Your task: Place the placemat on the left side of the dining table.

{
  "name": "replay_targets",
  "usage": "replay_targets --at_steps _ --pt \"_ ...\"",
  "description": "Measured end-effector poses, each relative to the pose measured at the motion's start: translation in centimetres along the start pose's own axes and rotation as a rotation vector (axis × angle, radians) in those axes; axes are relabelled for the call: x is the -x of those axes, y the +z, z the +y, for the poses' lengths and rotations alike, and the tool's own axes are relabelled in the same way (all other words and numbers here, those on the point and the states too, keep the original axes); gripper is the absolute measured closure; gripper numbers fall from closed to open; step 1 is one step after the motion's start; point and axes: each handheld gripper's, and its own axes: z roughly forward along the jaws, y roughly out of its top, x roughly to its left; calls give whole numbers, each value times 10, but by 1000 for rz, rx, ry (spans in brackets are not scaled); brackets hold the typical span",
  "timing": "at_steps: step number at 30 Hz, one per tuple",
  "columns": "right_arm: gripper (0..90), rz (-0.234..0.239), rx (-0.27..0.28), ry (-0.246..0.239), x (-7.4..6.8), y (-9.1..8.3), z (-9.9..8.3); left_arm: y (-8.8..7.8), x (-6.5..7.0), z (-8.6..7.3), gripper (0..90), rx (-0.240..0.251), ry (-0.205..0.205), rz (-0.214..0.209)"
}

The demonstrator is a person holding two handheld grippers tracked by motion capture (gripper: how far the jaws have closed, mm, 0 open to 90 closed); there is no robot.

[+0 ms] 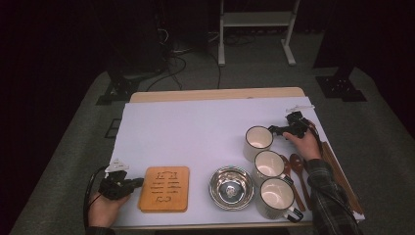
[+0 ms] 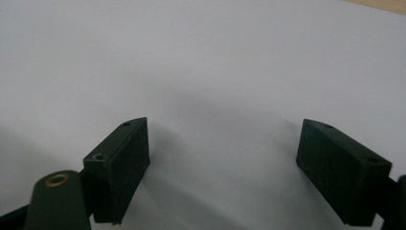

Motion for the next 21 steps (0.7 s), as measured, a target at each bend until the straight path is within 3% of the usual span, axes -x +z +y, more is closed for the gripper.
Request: replay_targets --at_steps 21 --pt "171 1 0 1 0 0 0 10 9 3 900 -13 18 -24"
